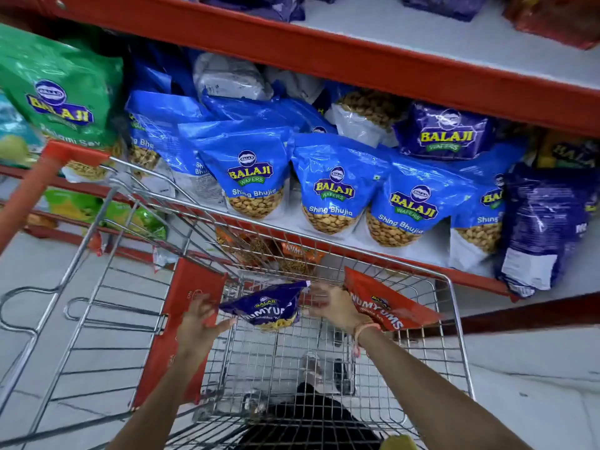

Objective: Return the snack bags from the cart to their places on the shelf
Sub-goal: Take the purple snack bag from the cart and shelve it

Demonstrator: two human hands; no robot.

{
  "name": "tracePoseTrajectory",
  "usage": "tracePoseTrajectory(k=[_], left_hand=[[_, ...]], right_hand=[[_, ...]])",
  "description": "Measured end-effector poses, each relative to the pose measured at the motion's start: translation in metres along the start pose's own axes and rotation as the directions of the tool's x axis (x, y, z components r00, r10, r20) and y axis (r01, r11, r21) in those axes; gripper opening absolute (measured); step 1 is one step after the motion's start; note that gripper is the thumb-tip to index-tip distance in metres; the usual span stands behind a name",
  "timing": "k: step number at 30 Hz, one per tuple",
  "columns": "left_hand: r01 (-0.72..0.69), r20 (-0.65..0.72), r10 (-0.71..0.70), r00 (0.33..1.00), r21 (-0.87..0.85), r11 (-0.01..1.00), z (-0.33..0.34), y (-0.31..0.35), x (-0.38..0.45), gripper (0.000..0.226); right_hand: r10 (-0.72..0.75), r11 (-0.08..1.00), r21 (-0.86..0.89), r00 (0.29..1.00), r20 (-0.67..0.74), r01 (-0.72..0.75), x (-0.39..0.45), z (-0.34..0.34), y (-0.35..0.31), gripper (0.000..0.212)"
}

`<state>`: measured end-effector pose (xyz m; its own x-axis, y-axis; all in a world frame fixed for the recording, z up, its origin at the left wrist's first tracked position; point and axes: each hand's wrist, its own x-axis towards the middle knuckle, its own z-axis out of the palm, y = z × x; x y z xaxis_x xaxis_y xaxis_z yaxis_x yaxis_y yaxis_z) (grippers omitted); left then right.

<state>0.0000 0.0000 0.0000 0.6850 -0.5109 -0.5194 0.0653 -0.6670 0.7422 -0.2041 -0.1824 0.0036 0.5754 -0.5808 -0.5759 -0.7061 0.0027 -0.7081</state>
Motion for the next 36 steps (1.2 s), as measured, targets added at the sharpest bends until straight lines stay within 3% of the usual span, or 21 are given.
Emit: tracePoseTrajectory(k=[4, 8, 11, 12, 14, 17, 20, 22, 25, 27, 31, 33, 36], left_hand=[[0.13, 0.077, -0.129, 0.989, -0.004, 0.992, 0.006, -0.004, 0.025, 0.062], [0.133, 0.127, -0.144, 0.982, 0.088, 0.987, 0.016, -0.01, 0.047, 0.047], [0.161, 0.036, -0.169, 0.985, 0.167, 0.973, 0.023, -0.012, 0.05, 0.034], [0.158, -0.012, -0.158, 0.987, 0.152, 0.976, 0.026, -0.013, 0.051, 0.032], [0.107, -0.104, -0.093, 0.99, 0.13, 0.986, 0.029, -0.017, 0.05, 0.023], [-0.009, -0.145, 0.031, 0.989, 0.148, 0.989, 0.025, -0.008, 0.038, 0.016], [-0.128, -0.115, 0.128, 0.985, 0.006, 0.992, 0.018, 0.013, 0.025, 0.012], [-0.166, -0.105, 0.148, 0.983, -0.188, 0.968, 0.012, 0.029, 0.017, 0.017], [-0.196, -0.099, 0.17, 0.98, -0.415, 0.889, 0.002, 0.05, 0.005, 0.025], [-0.216, -0.089, 0.198, 0.976, -0.475, 0.853, -0.005, 0.065, -0.005, 0.033], [-0.318, -0.121, 0.298, 0.947, -0.504, 0.803, -0.016, 0.11, -0.026, 0.026], [-0.378, -0.138, 0.363, 0.922, -0.525, 0.762, -0.021, 0.139, -0.043, 0.015], [-0.475, -0.173, 0.46, 0.871, -0.537, 0.698, -0.028, 0.186, -0.067, 0.017]], right_hand=[[0.061, 0.998, -0.01, 0.997, 0.053, -0.06, 0.017, 0.005, -0.005, 0.058], [0.123, 0.992, -0.035, 0.992, 0.038, -0.122, 0.037, 0.017, -0.004, 0.04], [0.18, 0.983, 0.033, 0.983, -0.026, -0.179, 0.047, 0.027, -0.003, 0.041], [0.192, 0.981, -0.016, 0.98, -0.042, -0.193, 0.05, 0.028, -0.003, 0.041], [0.195, 0.971, -0.124, 0.978, -0.077, -0.203, 0.051, 0.028, -0.001, 0.04], [0.172, 0.98, -0.085, 0.98, -0.097, -0.18, 0.045, 0.026, 0.001, 0.041], [0.107, 0.989, 0.114, 0.988, -0.112, -0.094, 0.027, 0.017, -0.002, 0.025], [0.047, 0.975, 0.22, 0.991, -0.123, -0.018, 0.01, 0.009, -0.013, 0.01], [-0.014, 0.943, 0.324, 0.985, -0.174, 0.07, -0.012, -0.006, -0.031, 0.013], [-0.064, 0.903, 0.399, 0.97, -0.235, 0.157, -0.028, -0.017, -0.044, 0.017], [-0.149, 0.788, 0.53, 0.933, -0.328, 0.312, -0.056, -0.041, -0.071, 0.029], [-0.206, 0.739, 0.549, 0.907, -0.368, 0.391, -0.071, -0.054, -0.087, 0.022], [-0.273, 0.656, 0.554, 0.846, -0.458, 0.512, -0.094, -0.08, -0.114, 0.029]])
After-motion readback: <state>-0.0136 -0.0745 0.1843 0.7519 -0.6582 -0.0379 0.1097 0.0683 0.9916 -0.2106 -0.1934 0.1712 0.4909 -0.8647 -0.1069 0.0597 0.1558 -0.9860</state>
